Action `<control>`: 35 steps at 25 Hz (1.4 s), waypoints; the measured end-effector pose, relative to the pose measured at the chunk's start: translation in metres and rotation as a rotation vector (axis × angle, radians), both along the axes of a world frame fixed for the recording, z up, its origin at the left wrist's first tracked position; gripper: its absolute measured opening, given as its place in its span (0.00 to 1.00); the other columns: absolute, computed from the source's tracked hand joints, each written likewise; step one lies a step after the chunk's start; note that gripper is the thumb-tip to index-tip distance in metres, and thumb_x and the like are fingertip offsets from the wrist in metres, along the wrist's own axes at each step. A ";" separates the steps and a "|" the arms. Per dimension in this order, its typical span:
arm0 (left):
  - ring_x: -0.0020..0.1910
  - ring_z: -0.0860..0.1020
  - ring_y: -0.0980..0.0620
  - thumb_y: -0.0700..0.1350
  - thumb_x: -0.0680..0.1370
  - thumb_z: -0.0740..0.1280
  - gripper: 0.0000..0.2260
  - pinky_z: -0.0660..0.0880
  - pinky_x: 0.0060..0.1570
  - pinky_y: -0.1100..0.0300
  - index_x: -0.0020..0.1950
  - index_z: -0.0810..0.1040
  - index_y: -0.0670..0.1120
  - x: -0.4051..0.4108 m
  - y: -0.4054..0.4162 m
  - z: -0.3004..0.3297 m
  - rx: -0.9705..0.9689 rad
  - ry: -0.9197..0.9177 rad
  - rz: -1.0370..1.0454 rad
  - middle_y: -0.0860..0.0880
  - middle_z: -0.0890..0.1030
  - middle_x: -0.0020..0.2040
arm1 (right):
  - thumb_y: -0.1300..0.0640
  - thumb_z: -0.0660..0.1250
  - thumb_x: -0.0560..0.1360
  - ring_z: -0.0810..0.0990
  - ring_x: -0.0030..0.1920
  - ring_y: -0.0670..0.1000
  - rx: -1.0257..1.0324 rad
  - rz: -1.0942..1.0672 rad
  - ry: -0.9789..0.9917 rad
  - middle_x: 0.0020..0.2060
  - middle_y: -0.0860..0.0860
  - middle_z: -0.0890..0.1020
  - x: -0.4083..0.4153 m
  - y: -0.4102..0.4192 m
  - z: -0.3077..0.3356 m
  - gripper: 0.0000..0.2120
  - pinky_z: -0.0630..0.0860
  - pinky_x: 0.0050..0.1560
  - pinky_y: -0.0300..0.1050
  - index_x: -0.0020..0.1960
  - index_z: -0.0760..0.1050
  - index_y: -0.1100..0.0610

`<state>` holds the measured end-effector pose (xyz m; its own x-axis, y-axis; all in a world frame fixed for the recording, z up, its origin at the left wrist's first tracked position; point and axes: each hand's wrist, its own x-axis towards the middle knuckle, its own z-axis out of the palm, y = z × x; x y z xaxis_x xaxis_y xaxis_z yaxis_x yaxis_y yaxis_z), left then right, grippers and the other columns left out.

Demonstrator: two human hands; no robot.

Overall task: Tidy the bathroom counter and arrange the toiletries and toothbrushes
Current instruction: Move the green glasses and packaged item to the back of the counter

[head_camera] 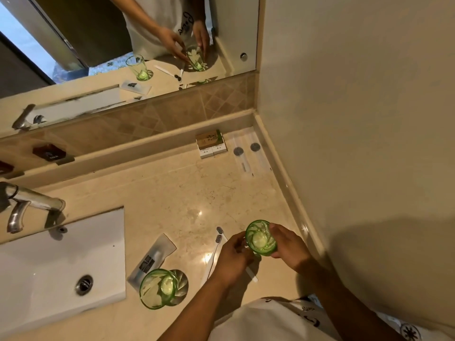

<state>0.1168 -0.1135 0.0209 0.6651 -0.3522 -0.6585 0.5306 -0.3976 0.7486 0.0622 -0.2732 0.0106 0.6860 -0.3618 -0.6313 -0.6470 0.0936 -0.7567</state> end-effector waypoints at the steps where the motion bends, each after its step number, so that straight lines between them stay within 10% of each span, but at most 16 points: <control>1: 0.54 0.83 0.53 0.36 0.70 0.70 0.21 0.80 0.60 0.50 0.60 0.79 0.53 0.001 0.001 -0.002 0.005 -0.007 -0.005 0.53 0.84 0.55 | 0.50 0.58 0.84 0.81 0.56 0.55 0.009 -0.009 -0.001 0.60 0.57 0.81 0.002 0.002 -0.001 0.13 0.83 0.38 0.41 0.62 0.78 0.52; 5: 0.58 0.82 0.46 0.36 0.68 0.67 0.22 0.79 0.62 0.44 0.56 0.81 0.58 -0.003 0.003 0.005 -0.003 -0.056 0.014 0.56 0.85 0.54 | 0.47 0.56 0.84 0.84 0.51 0.56 -0.011 0.043 0.003 0.57 0.55 0.81 0.003 0.004 0.011 0.18 0.79 0.31 0.36 0.66 0.78 0.53; 9: 0.49 0.83 0.51 0.28 0.74 0.61 0.27 0.80 0.52 0.56 0.64 0.79 0.55 0.005 0.022 0.012 0.036 -0.144 -0.002 0.49 0.85 0.55 | 0.43 0.55 0.83 0.83 0.30 0.52 -0.129 0.147 0.012 0.48 0.56 0.82 0.025 0.021 0.015 0.17 0.77 0.31 0.47 0.60 0.78 0.49; 13: 0.44 0.82 0.66 0.30 0.75 0.64 0.28 0.77 0.45 0.72 0.60 0.72 0.65 0.029 0.059 0.025 0.086 -0.368 -0.015 0.61 0.81 0.52 | 0.41 0.56 0.79 0.83 0.30 0.53 -0.051 0.099 0.000 0.47 0.57 0.84 0.058 0.059 0.026 0.16 0.74 0.31 0.48 0.58 0.78 0.45; 20: 0.61 0.78 0.53 0.43 0.74 0.73 0.27 0.78 0.61 0.52 0.72 0.73 0.54 0.091 0.148 0.025 0.042 -0.422 0.061 0.50 0.78 0.64 | 0.43 0.61 0.77 0.78 0.27 0.58 0.111 -0.043 -0.037 0.27 0.59 0.81 0.117 0.143 0.048 0.14 0.73 0.32 0.51 0.52 0.80 0.49; 31: 0.62 0.80 0.55 0.33 0.75 0.71 0.17 0.78 0.63 0.53 0.58 0.77 0.51 0.169 0.179 0.003 -0.072 -0.243 0.260 0.52 0.82 0.59 | 0.63 0.62 0.81 0.82 0.34 0.54 0.192 -0.096 -0.124 0.44 0.64 0.83 0.182 0.177 0.008 0.14 0.74 0.44 0.55 0.66 0.73 0.60; 35: 0.61 0.81 0.49 0.33 0.73 0.70 0.18 0.76 0.65 0.50 0.59 0.78 0.48 0.212 0.155 -0.015 -0.073 -0.211 0.316 0.46 0.83 0.59 | 0.62 0.65 0.77 0.82 0.41 0.52 0.118 -0.062 -0.126 0.48 0.57 0.85 0.224 0.164 0.005 0.14 0.79 0.39 0.41 0.62 0.78 0.57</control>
<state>0.3290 0.0412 0.0063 0.8667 -0.1492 -0.4761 0.4494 -0.1807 0.8748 0.2861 -0.1095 0.0156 0.7411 -0.3346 -0.5821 -0.5375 0.2238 -0.8130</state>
